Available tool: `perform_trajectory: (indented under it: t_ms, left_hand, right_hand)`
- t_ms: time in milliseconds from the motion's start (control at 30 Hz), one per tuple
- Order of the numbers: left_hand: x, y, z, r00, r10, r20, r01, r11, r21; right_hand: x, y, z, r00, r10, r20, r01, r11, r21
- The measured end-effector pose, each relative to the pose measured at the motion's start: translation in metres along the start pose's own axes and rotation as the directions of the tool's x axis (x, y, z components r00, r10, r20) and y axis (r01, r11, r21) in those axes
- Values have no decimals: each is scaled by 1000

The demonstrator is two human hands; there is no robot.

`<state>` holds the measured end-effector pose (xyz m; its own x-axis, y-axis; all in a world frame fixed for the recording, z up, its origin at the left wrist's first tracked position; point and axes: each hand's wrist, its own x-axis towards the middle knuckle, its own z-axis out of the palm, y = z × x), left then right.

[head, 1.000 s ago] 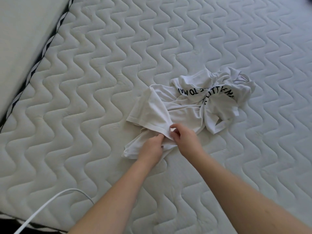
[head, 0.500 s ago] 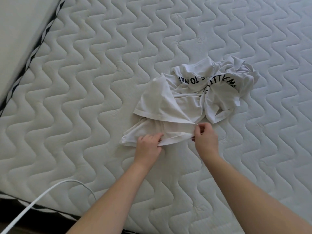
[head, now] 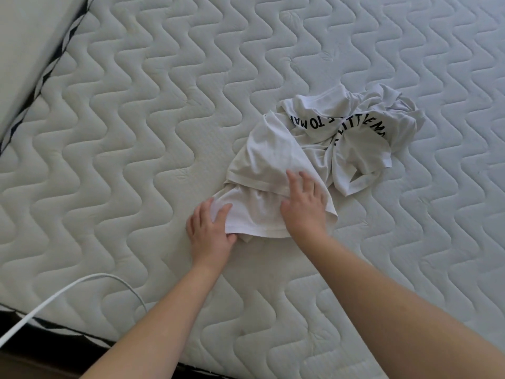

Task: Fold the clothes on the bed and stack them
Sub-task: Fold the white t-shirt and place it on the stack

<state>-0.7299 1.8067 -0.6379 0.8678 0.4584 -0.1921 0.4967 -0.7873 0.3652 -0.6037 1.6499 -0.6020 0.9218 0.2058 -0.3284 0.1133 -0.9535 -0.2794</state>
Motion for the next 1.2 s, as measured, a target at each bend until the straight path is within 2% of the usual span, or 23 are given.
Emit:
perform_trajectory:
  t_ms: [100, 200, 333, 467, 633, 700, 767, 933, 1200]
  left_hand:
    - [7, -11, -3, 983, -183, -8, 180, 971, -155]
    - [19, -25, -7, 955, -295, -11, 268, 883, -386]
    - [28, -34, -9, 902, -422, 93, 416, 790, -450]
    - [26, -21, -14, 874, -450, 184, 472, 693, -545]
    - [11, 25, -44, 884, -347, 313, 457, 498, -737]
    - [8, 44, -62, 903, -311, 295, 422, 520, -743]
    - [7, 61, -83, 938, -269, 220, 341, 592, -730]
    - [6, 108, -157, 991, -73, 113, 132, 703, -699]
    - [8, 168, -276, 982, 183, -55, -178, 772, -610]
  right_hand:
    - [15, -14, 6, 999, -46, 8, 47, 999, -8]
    - [27, -8, 0, 1000, -3, -5, 3, 996, 87]
    - [28, 11, -24, 994, 74, -77, -55, 971, 231]
    - [13, 36, -58, 978, 154, -141, -92, 923, 374]
    - [-17, 52, -110, 966, 241, -98, -136, 791, 597]
    - [-33, 52, -132, 961, 255, -106, -119, 728, 675]
    - [-47, 52, -155, 957, 271, -101, -107, 657, 746]
    - [-68, 51, -224, 941, 322, -101, -68, 472, 879]
    - [-85, 37, -356, 937, 273, -217, 104, 374, 921]
